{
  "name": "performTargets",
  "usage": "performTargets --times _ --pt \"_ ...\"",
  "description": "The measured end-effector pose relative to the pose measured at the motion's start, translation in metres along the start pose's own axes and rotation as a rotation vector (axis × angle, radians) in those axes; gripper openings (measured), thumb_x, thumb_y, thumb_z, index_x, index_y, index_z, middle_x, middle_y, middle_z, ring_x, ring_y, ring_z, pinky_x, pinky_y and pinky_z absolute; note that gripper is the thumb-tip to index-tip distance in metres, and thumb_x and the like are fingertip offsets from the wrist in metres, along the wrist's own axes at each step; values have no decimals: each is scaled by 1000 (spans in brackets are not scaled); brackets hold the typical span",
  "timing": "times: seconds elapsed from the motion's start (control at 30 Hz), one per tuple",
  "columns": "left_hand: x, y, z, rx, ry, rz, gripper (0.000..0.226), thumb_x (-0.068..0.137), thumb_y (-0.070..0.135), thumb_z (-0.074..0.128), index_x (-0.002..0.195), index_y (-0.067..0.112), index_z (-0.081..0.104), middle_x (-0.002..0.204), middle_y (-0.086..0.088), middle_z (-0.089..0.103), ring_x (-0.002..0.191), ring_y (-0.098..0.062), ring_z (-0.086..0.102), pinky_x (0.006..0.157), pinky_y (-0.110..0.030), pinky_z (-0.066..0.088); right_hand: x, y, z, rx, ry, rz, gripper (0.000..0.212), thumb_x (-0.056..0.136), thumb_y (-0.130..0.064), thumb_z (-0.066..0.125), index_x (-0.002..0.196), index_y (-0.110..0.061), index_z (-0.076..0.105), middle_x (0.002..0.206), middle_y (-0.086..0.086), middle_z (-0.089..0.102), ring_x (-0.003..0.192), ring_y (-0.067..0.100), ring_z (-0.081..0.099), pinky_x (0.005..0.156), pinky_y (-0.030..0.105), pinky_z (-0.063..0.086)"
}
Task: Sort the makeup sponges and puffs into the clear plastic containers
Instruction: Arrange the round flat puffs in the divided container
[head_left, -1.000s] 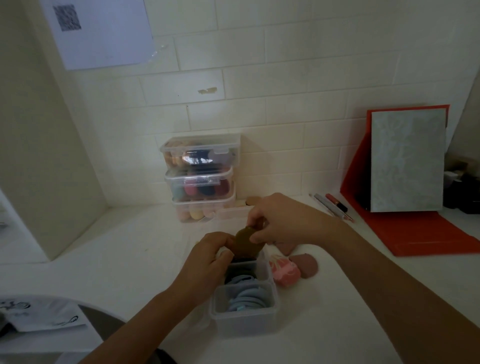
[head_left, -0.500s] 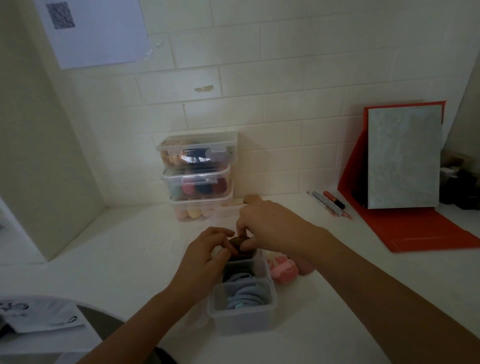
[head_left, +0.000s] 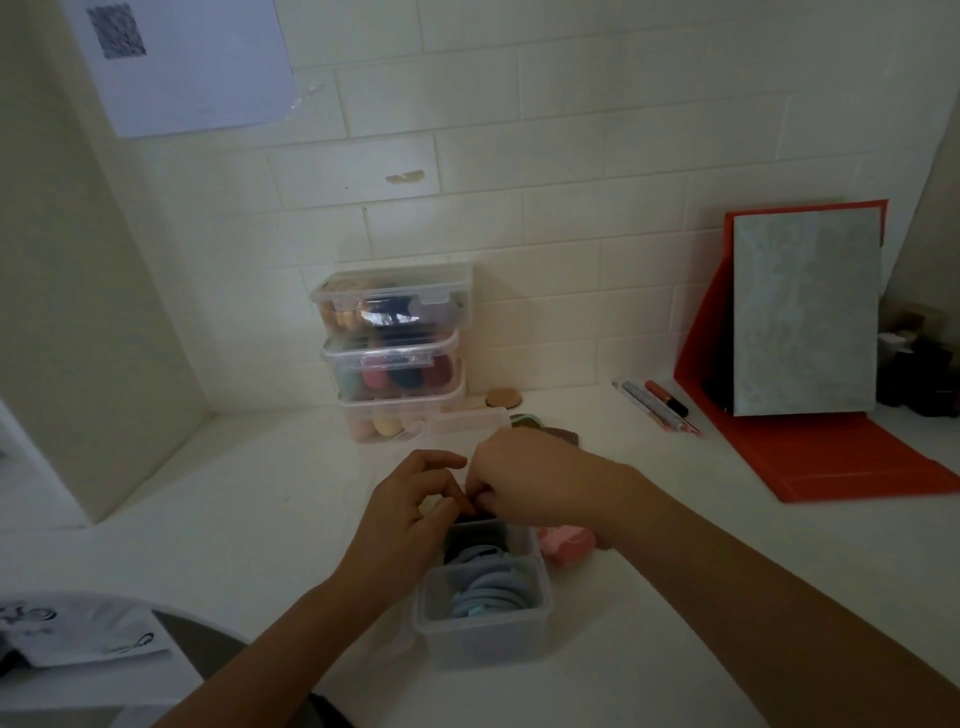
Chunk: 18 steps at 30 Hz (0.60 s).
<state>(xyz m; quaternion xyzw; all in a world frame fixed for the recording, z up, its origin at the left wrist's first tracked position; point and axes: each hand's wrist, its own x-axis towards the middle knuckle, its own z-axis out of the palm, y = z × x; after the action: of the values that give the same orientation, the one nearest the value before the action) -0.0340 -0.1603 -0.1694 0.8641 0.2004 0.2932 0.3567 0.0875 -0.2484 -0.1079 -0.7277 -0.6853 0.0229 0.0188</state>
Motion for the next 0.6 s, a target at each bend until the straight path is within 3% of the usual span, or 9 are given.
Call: performTargets --times 0.07,0.23,0.3,0.37,0.43,0.53,0.6 --pt "0 1 0 -6 2 -7 21 69 24 46 59 28 63 106 17 58 99 3 54 81 -8 38 0 3 0 20 -30 20 21 90 -11 49 83 -8 68 61 -3 47 54 11 45 60 29 47" --pt "0 -3 1 -70 1 44 30 64 40 43 66 22 67 98 14 65 95 -7 60 87 -30 48 -2 -9 3 -120 14 17 17 92 -8 47 102 -4 60 71 0 38 64 13 40 59 29 35" --pt "0 -3 1 -72 -21 57 36 67 39 42 75 16 69 95 13 67 95 -9 60 89 -35 49 -3 -11 4 -136 14 16 18 92 -7 46 104 -3 59 76 4 48 64 16 43 59 28 34" --pt "0 -4 1 -74 -51 63 34 69 38 42 77 17 67 90 10 67 93 -11 61 88 -39 49 -1 -12 7 -121 21 48 20 93 -7 46 107 -3 59 99 11 60 82 23 57 66 28 35" --pt "1 -3 1 -36 -68 51 27 69 42 41 69 25 63 91 11 66 95 -10 59 89 -37 47 3 -10 11 -101 34 91 20 94 -9 46 108 -4 59 107 13 61 93 26 59 70 29 36" --pt "3 -2 0 43 -85 26 30 67 49 36 65 27 55 93 9 63 95 -5 53 86 -28 42 7 -1 11 -47 20 85 14 93 -13 47 86 -7 58 78 4 53 64 16 46 54 23 34" --pt "3 -1 0 102 -103 23 41 65 52 32 70 20 56 91 6 61 93 -3 51 80 -20 39 7 9 8 81 -55 54 23 93 -15 49 72 -8 56 63 0 48 54 12 42 49 22 33"
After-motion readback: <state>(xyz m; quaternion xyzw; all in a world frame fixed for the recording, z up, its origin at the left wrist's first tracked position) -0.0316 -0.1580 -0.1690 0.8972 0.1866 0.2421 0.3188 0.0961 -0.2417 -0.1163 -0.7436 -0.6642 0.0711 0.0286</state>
